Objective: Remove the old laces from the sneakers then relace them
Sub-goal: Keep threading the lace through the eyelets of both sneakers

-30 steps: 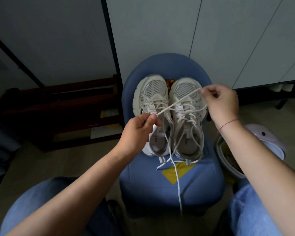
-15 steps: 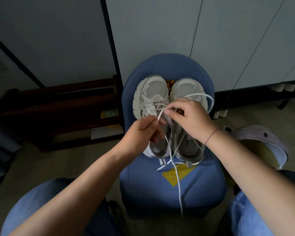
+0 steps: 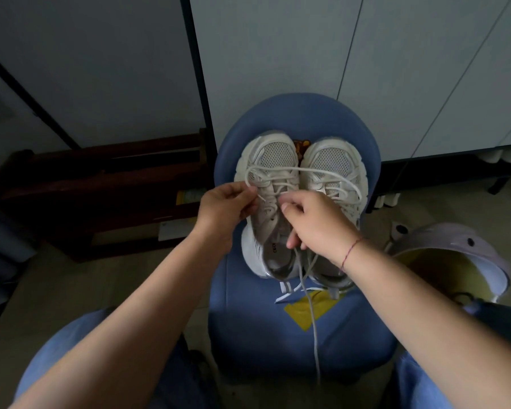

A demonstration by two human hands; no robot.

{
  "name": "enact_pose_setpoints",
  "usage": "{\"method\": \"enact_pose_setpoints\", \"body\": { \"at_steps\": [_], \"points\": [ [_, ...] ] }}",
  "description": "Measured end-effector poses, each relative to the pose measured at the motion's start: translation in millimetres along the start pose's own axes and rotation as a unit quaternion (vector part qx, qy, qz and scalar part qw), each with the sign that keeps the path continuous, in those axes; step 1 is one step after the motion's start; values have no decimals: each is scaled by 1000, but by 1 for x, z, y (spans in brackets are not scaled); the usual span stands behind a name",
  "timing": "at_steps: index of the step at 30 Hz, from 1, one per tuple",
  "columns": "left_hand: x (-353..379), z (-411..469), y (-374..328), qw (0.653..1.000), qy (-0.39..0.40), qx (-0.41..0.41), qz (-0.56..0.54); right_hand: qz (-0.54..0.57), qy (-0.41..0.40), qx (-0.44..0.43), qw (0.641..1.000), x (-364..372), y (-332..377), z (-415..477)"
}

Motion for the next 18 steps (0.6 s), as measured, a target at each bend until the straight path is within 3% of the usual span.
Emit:
{"method": "enact_pose_setpoints", "body": {
  "at_steps": [4,6,18],
  "points": [
    [6,-1,6,999,1,27,36,224,46,80,970,6,-4,4],
    [6,0,5,997,-9,50,55,275,65,87,955,5,-4,5],
    [4,-1,4,969,-51,153,187,284,87,59,953,6,-7,5]
  ]
}}
Point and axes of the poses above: each hand's wrist, its own z-axis towards the middle knuckle, its own x-axis out of the palm, y = z × x, the point moved 3 cm from there along z, towards the middle knuckle, and after that the axes turned 9 degrees about -z, right-handed, at the moved point
